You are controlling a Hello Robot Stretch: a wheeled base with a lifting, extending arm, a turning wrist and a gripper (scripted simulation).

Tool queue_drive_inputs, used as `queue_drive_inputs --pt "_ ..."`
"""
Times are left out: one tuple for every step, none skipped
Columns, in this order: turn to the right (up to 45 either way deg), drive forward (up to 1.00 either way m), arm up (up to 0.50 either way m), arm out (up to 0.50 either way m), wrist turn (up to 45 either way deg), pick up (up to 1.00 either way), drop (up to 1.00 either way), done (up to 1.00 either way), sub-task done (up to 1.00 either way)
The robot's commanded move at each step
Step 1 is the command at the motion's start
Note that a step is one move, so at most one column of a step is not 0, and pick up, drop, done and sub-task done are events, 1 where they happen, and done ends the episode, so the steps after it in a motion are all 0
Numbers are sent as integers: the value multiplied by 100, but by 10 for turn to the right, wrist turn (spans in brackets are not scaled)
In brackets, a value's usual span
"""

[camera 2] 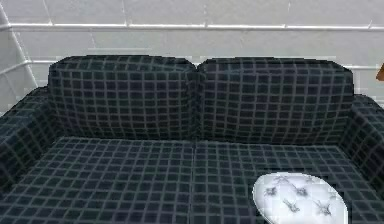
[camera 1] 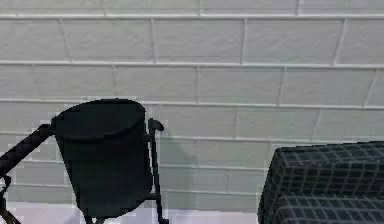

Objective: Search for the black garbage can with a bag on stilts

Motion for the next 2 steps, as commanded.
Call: queue_drive_inputs --pt "-240 0 0 0 0 0 0 0 0" --pt "0 0 0 0 0 0 0 100 0"
